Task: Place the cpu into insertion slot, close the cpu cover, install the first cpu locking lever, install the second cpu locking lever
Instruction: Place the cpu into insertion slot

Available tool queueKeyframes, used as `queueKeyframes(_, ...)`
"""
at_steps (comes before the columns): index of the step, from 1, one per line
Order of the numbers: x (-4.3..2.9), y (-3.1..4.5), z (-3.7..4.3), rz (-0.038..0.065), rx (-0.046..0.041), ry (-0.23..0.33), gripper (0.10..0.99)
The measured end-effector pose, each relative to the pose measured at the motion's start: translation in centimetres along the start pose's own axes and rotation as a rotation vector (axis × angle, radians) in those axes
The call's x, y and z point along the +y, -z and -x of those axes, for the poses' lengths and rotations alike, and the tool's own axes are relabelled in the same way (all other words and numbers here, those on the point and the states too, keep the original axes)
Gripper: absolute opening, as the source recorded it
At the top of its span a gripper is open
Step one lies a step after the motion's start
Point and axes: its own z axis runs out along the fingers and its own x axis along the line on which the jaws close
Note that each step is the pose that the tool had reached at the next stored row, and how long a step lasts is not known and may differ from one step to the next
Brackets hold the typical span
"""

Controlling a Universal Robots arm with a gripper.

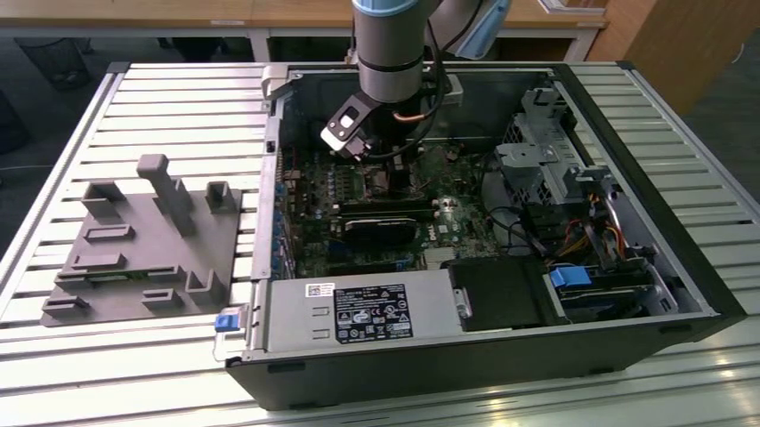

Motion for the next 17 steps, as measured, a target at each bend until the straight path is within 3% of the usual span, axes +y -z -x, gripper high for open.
queueKeyframes(7,0.0,-0.02,-0.05,0.0,-0.0001,0.0,0.553)
queueKeyframes(8,0.0,-0.02,-0.08,0.0,-0.0002,0.0,0.616)
queueKeyframes(17,0.01,0.1,-0.1,0.0,-0.0002,0.0,0.616)
